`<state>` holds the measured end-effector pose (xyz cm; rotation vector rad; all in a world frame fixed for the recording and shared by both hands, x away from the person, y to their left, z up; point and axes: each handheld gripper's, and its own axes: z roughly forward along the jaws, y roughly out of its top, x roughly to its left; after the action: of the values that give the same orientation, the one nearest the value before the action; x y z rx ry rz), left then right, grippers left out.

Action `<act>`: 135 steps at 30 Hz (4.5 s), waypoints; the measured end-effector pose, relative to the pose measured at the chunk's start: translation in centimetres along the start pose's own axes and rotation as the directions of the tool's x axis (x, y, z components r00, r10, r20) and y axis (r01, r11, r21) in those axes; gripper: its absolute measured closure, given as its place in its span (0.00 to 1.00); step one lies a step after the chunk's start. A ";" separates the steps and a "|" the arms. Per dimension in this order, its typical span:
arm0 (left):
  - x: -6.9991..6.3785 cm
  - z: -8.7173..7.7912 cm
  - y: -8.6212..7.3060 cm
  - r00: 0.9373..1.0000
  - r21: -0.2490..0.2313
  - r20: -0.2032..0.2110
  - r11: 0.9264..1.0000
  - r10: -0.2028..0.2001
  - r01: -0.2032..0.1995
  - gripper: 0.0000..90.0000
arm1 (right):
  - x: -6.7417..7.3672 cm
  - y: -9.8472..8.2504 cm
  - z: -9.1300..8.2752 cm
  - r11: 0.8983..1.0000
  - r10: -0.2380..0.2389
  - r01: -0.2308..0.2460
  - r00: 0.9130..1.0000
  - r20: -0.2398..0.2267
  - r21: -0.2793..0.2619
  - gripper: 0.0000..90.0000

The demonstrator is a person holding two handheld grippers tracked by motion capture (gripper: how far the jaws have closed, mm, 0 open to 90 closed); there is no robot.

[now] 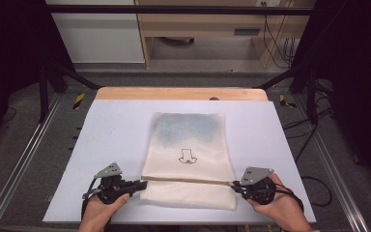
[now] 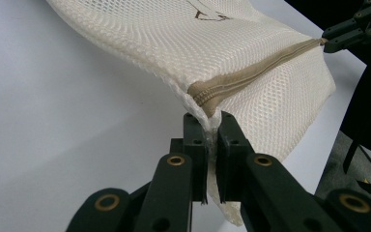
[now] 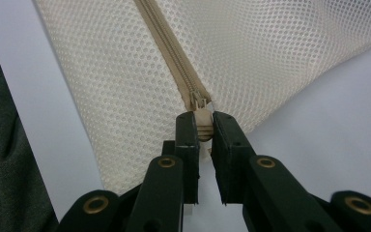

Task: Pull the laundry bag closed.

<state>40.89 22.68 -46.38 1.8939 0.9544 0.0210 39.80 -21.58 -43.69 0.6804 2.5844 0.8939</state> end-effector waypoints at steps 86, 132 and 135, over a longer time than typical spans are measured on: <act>1.9 -2.0 6.5 0.919 -0.125 -0.386 0.982 0.084 -0.142 0.07 | -3.0 6.8 0.8 0.920 0.344 -0.270 0.904 0.253 -0.285 0.08; 7.5 -8.4 4.3 0.836 -0.174 -0.544 0.964 0.074 -0.199 0.05 | -8.3 -1.3 -4.7 0.812 0.557 -0.382 0.733 0.390 -0.441 0.06; 8.0 -8.3 3.9 0.832 -0.173 -0.550 0.964 0.077 -0.203 0.05 | -8.5 -1.8 -4.6 0.820 0.550 -0.378 0.728 0.410 -0.430 0.06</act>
<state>45.49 33.09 -41.99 1.7668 1.1218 0.7628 44.23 -29.64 -40.19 1.3099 1.7488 1.0596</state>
